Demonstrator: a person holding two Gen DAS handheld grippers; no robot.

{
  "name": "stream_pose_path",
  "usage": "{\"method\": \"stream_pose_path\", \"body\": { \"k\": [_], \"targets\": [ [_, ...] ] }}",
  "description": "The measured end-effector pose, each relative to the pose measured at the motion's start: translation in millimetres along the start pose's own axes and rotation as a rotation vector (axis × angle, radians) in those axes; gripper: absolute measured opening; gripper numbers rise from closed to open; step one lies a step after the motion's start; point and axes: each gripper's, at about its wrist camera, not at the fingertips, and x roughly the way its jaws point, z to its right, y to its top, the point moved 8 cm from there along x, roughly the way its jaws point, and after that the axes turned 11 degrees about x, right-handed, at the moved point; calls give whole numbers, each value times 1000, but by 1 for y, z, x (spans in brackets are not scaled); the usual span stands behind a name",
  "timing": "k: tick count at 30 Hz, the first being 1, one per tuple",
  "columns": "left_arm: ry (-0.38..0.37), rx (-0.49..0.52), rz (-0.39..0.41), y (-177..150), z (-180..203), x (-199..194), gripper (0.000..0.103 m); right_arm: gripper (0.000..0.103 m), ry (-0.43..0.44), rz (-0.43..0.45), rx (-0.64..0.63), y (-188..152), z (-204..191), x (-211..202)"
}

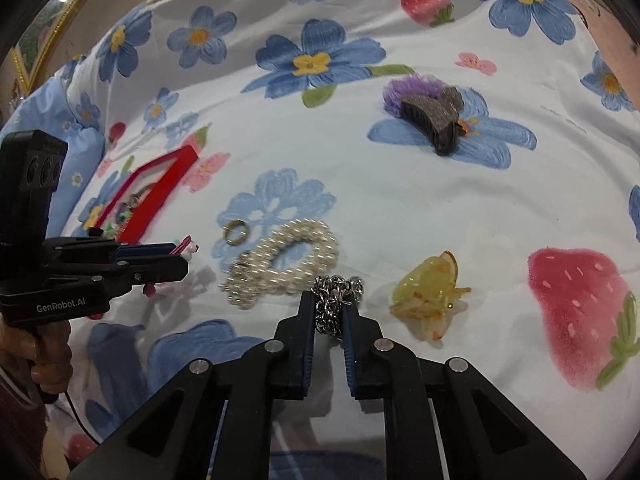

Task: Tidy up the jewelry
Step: 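Grasp the pink hair clip with the left tool while the right tool grasps the silver chain, then carry the pink clip and silver chain into the red tray while both tools release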

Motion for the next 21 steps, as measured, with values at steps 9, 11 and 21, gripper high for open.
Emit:
{"method": "stream_pose_path", "body": {
  "k": [9, 11, 21],
  "targets": [
    [20, -92, 90, -17, -12, -47, 18, 12, 77, 46, -31, 6, -39, -23],
    [30, -114, 107, -22, -18, -57, 18, 12, 97, 50, -43, 6, -50, -26],
    [88, -206, 150, -54, -52, -94, 18, 12, 192, 24, -93, 0, -104, -24]
  ]
}}
